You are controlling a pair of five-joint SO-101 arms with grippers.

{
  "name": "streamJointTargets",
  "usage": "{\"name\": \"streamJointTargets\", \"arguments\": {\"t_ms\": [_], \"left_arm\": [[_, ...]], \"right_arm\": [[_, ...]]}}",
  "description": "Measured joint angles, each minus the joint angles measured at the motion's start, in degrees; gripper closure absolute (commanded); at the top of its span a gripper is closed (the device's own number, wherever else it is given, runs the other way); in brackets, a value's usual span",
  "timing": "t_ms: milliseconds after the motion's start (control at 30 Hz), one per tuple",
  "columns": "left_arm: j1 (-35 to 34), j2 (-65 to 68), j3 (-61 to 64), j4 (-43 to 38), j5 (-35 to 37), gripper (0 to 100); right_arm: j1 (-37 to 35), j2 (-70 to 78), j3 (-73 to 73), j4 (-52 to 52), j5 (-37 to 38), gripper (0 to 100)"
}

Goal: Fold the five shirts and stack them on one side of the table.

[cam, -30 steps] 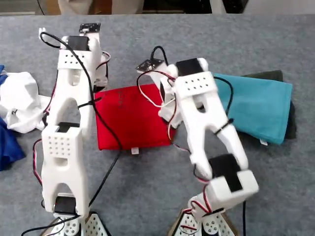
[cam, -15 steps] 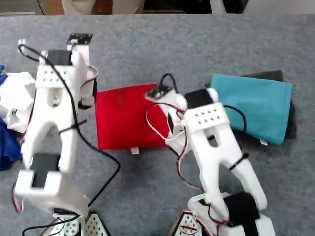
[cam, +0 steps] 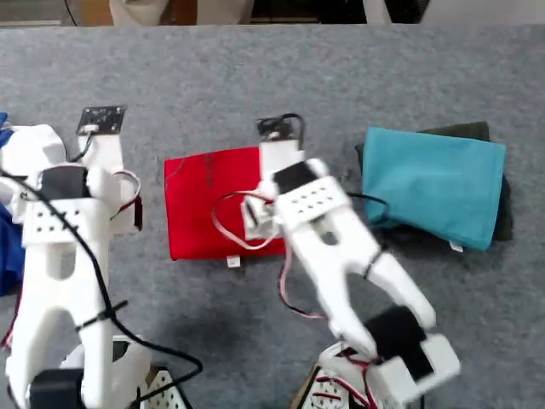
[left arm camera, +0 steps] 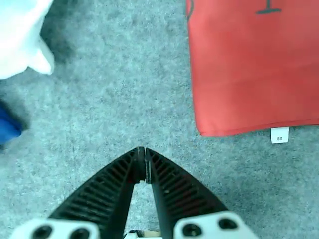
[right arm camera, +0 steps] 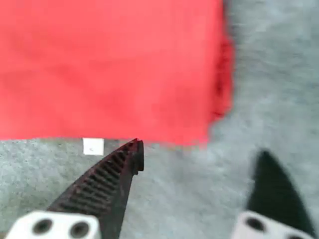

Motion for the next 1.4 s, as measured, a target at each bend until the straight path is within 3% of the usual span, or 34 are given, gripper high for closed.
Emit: {"name": "streamJointTargets", "arguments": {"t_ms": [200,333,467,867,1167,1400], "left_arm": [[-0.26,-2.81,1.14,0.0,0.0,98],[-2.02,-2.9,1.14,0.0,0.0,98],[-2.9,-2.9,1.14,0.0,0.0,98],[-3.16,-2.9,1.14,0.0,0.0,98],[-3.16,-2.9,1.14,0.0,0.0,98],[-3.16,-2.9,1.14,0.0,0.0,98]], "right_arm": [[-0.09,16.09,-6.51,-7.47,-4.04,66.8],[-0.09,22.77,-12.75,-4.92,-4.13,86.0],[0.44,24.44,-15.65,-2.2,-0.53,95.1],[2.73,21.8,-17.85,2.37,7.12,99.8],[9.14,10.37,-19.43,2.99,23.12,99.8],[18.9,-0.7,-25.14,11.43,40.35,99.8]]}}
